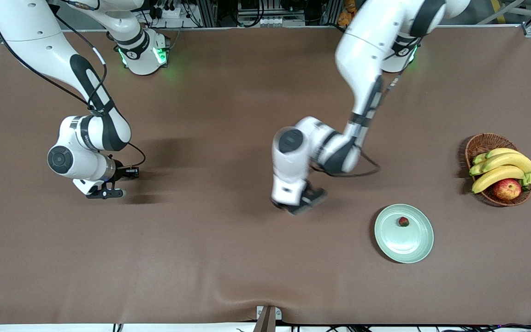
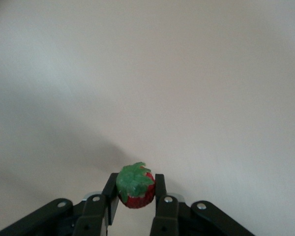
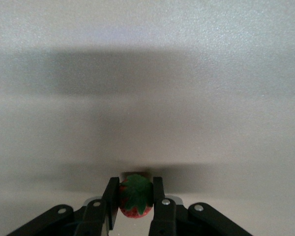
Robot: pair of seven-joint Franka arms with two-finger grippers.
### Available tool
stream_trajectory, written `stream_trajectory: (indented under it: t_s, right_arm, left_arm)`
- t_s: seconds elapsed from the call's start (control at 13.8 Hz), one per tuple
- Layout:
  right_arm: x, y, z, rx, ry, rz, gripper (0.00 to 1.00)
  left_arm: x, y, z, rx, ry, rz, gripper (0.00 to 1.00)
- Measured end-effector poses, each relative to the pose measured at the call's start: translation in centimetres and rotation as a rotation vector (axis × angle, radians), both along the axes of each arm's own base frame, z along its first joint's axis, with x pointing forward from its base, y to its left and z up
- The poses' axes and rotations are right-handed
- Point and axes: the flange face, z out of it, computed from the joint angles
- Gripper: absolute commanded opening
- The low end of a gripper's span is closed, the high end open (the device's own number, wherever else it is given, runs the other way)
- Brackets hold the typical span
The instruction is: Collect all strawberries into plate
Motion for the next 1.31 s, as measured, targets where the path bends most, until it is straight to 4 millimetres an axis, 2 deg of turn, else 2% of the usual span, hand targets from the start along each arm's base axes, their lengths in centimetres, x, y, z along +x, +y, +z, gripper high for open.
stream_trajectory:
  t_s: [0.15,0.29,0.44,0.58,0.65,0.8,0.87,0.94,1.31]
  right_arm:
    - [1.0,0.1,0.9,0.001,-0.028,0.001,0.16]
    - [3.5,1.1,3.7,0.009,-0.080,0.016,0.17]
    - [6.3,4.6,7.6,0.026,-0.133,0.055,0.17]
    - [7.7,10.0,10.6,0.072,-0.177,0.037,0.18]
    - [7.6,13.0,11.4,0.108,-0.182,0.012,0.18]
    - [6.5,18.0,11.5,0.176,-0.160,-0.022,0.19]
    - [5.8,20.2,11.1,0.203,-0.142,-0.026,0.22]
    - [5.0,22.4,10.6,0.224,-0.127,-0.025,0.22]
    - [1.4,33.3,6.3,0.244,-0.167,-0.034,0.23]
  left_arm:
    - [4.5,8.4,1.2,0.032,0.010,0.133,0.00]
    - [7.4,16.2,1.3,0.056,0.032,0.246,0.00]
    - [8.8,22.1,1.0,0.087,0.053,0.331,0.00]
    - [9.6,26.3,0.9,0.111,0.062,0.389,0.00]
    - [9.8,27.9,0.9,0.115,0.065,0.411,0.00]
    - [10.0,29.9,0.6,0.119,0.075,0.439,0.00]
    - [10.0,30.5,0.5,0.123,0.078,0.443,0.34]
    - [10.0,30.6,0.3,0.131,0.079,0.440,0.99]
    - [9.9,29.5,0.4,0.152,0.069,0.408,1.00]
